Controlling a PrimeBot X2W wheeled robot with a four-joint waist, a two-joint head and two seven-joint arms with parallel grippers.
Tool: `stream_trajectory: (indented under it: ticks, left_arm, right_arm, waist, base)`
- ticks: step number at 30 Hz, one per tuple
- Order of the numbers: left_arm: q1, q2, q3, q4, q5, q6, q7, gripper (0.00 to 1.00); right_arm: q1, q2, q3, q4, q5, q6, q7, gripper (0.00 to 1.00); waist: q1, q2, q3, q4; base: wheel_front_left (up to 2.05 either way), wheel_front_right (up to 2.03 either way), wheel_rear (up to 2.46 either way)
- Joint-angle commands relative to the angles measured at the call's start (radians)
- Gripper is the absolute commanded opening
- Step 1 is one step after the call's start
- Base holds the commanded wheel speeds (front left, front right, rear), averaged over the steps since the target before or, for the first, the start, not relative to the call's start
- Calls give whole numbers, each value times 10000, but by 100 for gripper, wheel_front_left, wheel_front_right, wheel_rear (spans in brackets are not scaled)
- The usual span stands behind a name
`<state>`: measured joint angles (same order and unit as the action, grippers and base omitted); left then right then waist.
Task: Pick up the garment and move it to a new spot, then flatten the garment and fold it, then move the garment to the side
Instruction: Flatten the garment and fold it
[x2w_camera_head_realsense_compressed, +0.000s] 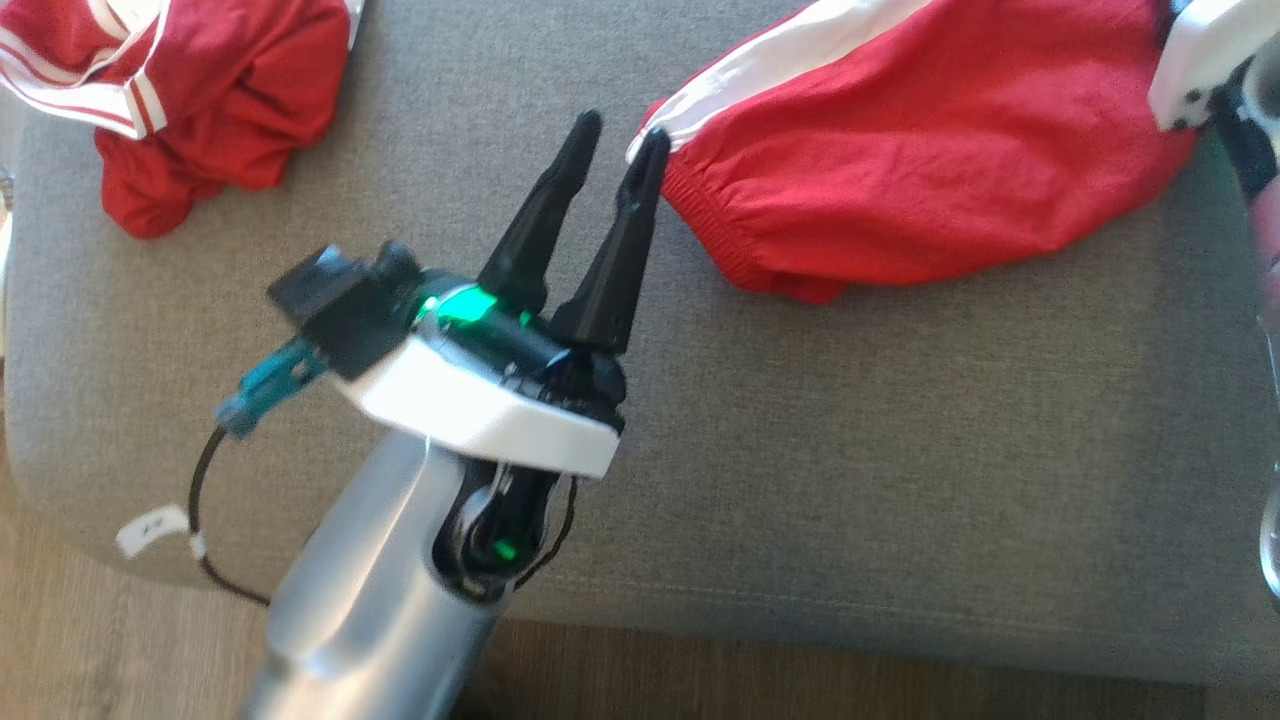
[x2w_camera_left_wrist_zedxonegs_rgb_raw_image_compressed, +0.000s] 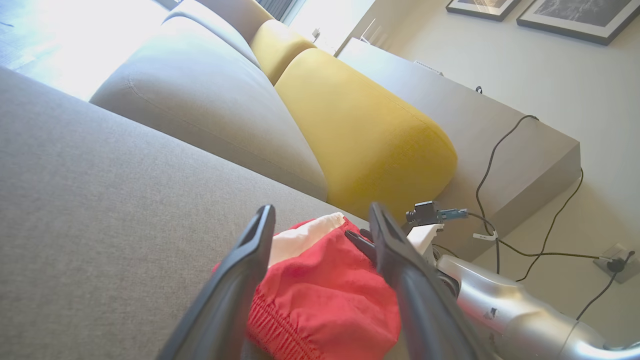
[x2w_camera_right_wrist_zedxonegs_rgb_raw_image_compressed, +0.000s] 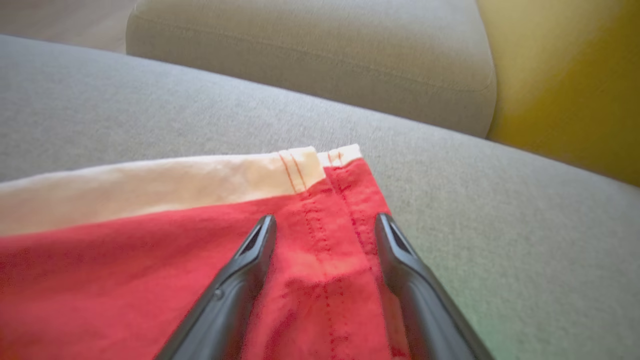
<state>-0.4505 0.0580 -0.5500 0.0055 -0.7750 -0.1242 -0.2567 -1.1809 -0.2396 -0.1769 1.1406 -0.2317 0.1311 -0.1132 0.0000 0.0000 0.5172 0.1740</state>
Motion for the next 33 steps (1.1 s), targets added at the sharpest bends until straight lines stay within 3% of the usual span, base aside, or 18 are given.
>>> stream_trajectory:
  ticks: [1,6,11,17,28,29,30,32,33]
  left_arm:
    - [180,64,405,-534,301,-65,-51,100]
    - [795,118,458,-1245,1374,-65,-51,100]
    - [1039,104,265,-1623,1667,-65,-51,100]
    - [1131,89,222,-1781,1717,-65,-51,100]
    - [1196,112,236,-1799,1847,-65,-51,100]
    - [1197,107,231,-1796,1840,-65,-51,100]
    - [1201,102,231,-1791,1830,-65,-51,100]
    - [1218,88,274,-1794,1795,-65,-51,100]
    - [1224,83,296,-1796,1787,-65,-51,100]
  right_arm:
    - [-401,-52,308,-94,259,-4,157,100]
    - [-359,-916,928,306,865,-4,600,100]
    - [-200,-1396,1053,669,1280,-4,1255,100]
    - [-223,-1259,1254,550,1854,-4,1228,100]
    - [-34,-1073,2323,539,3243,-4,2289,100]
    - [17,-1096,2434,538,3398,-4,2456,86]
    - [71,-1115,2550,519,3543,-4,2612,49]
    - [165,-1206,2738,425,3825,-4,2849,0]
    - [212,-1268,2821,373,3958,-4,2963,0]
  waist:
    - [0,0,-114,-85]
    - [0,0,-219,21]
    - [0,0,-236,284]
    - [0,0,-256,404]
    - [0,0,-380,373]
    - [0,0,-388,374]
    - [0,0,-398,371]
    - [0,0,-409,352]
    - [0,0,-411,338]
  base:
    - [0,0,0]
    - [0,0,0]
    - [0,0,0]
    - [0,0,0]
    - [0,0,0]
    - [0,0,0]
    - [0,0,0]
    - [0,0,0]
    - [0,0,0]
